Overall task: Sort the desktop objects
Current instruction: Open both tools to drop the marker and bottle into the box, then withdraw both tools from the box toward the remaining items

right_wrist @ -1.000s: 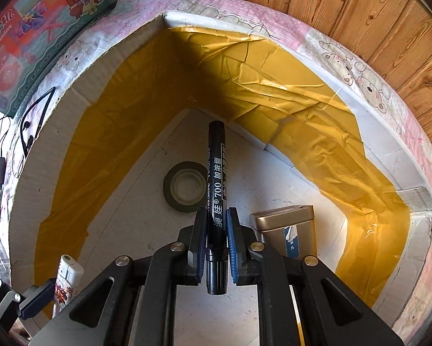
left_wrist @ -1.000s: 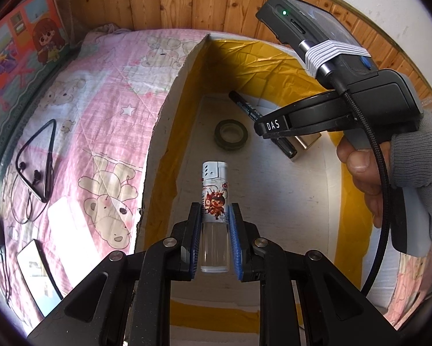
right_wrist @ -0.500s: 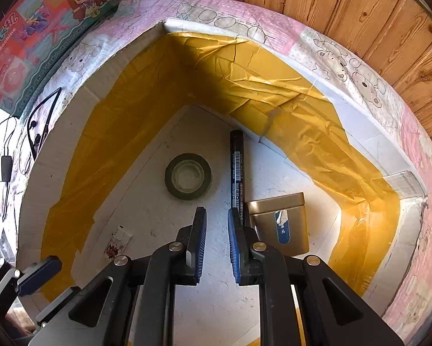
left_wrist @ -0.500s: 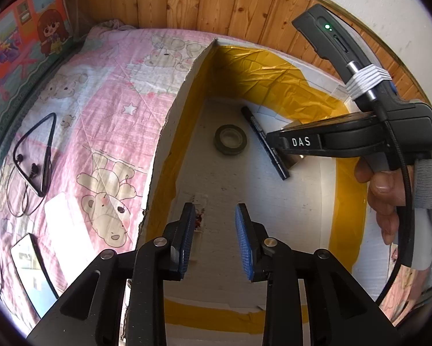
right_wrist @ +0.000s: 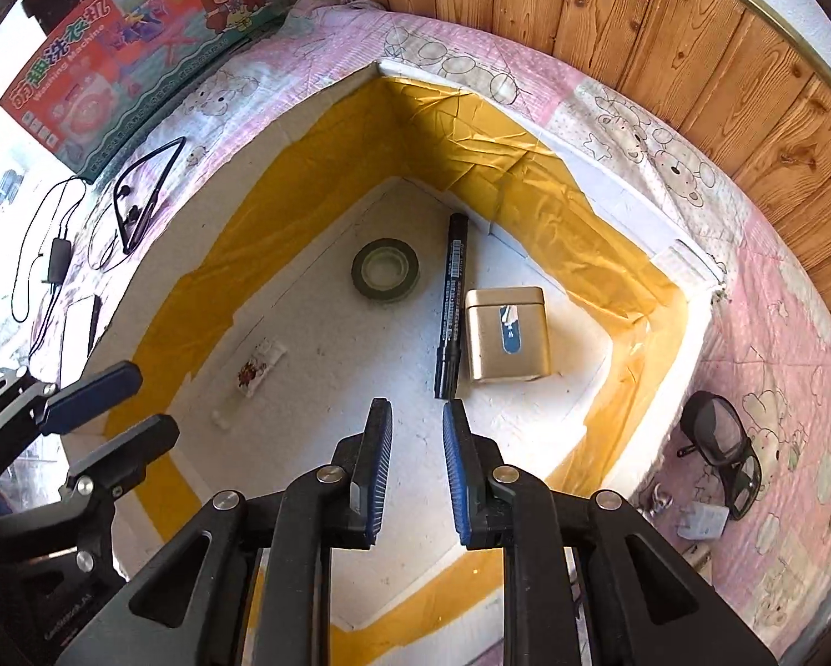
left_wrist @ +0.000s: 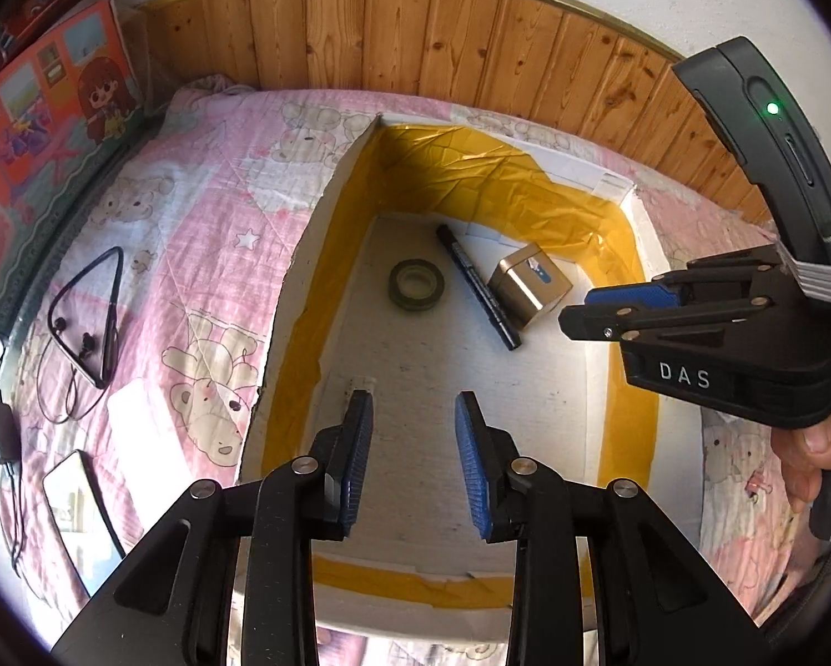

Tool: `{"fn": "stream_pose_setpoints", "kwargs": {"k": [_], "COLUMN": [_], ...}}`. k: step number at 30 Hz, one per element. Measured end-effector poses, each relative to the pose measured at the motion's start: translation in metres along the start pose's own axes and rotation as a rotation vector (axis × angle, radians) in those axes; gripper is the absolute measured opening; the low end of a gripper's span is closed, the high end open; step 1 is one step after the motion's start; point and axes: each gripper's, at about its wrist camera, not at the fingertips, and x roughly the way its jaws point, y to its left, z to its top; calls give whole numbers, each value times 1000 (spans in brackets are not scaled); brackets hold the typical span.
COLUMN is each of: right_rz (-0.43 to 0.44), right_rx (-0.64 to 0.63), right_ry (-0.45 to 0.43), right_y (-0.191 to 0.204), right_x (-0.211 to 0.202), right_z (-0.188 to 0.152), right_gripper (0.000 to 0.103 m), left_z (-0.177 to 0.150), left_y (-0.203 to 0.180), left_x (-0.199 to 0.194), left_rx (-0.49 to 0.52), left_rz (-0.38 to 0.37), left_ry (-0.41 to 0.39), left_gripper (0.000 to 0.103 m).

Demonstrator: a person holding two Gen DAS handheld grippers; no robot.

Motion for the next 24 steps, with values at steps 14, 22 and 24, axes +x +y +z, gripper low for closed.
{"fn": "stream_pose_setpoints", "kwargs": {"k": [14, 22, 24], "right_rz": [30, 23, 13], "right_rx": [-70, -117, -132], "right_ry": [-104, -154, -169], "right_y": [20, 36, 40], "right_x": [-53, -74, -79], "right_z": [-61, -92, -99], "right_gripper": [31, 38, 38], "left_z": [-21, -32, -34], "left_y": [-18, -29, -33], "left_x": [-43, -58, -61], "left_rx": [20, 24, 28], "left_rz": [37, 47, 48], "left_ry": [-41, -56, -61], "left_gripper": [33, 34, 34]}}
